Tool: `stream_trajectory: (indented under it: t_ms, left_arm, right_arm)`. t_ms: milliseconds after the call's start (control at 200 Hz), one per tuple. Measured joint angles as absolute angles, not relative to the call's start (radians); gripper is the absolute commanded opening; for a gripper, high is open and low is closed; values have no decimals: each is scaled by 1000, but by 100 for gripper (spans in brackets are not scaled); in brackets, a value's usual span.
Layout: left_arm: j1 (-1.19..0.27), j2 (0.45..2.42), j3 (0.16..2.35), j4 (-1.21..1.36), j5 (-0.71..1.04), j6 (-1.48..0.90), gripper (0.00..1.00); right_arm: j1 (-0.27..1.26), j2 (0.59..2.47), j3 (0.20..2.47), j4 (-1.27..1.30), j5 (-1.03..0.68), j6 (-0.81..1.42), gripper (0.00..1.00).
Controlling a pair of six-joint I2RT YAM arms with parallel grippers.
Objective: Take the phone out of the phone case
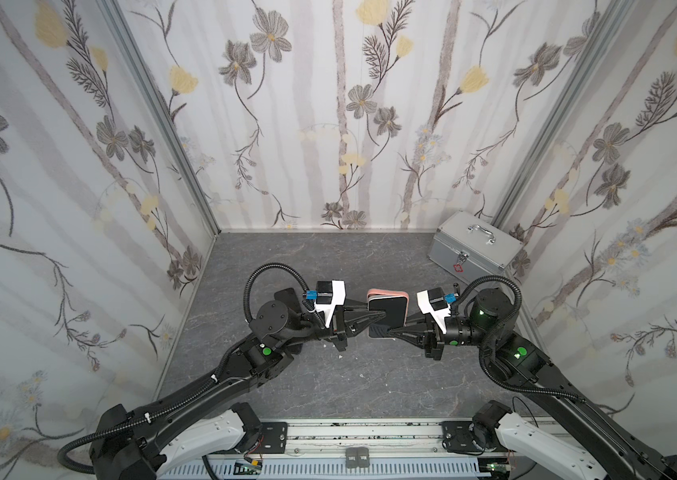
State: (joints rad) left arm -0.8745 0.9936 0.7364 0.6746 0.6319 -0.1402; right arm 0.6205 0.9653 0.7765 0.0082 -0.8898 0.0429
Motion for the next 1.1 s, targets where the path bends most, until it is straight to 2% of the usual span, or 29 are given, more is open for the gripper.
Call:
stream_trajectory:
  t_ms: [50,90,210,395,580,739,944,1099]
  left_arm:
    - [-875,994,737,669,631,-132,0]
    - [-875,994,740,650,631,-101,0]
    - [-879,1023,776,425,629,-42,0]
    - [-878,1044,881,193,547,107,0]
    - [-879,1071,947,25,479,242,0]
    - [-895,1110,993,-62,409,300,0]
    - [-971,1132,1012,-86,234,310,0]
    - [-985,1126,970,-100,200,386,0]
  right_arm:
    - [620,965,776,2,-875,41,32]
    - [620,962,776,0,-840,53,38]
    - [616,926,761,25,-701,53,46]
    - [596,843,723,-31,-501,53,47]
    - [556,834,789,-108,-417,59,46]
    - [524,888,877,-178,-423,48,46]
    - [504,959,966,-281,-480,20,47]
    - [504,1036,1058,-364,-553,-46,47]
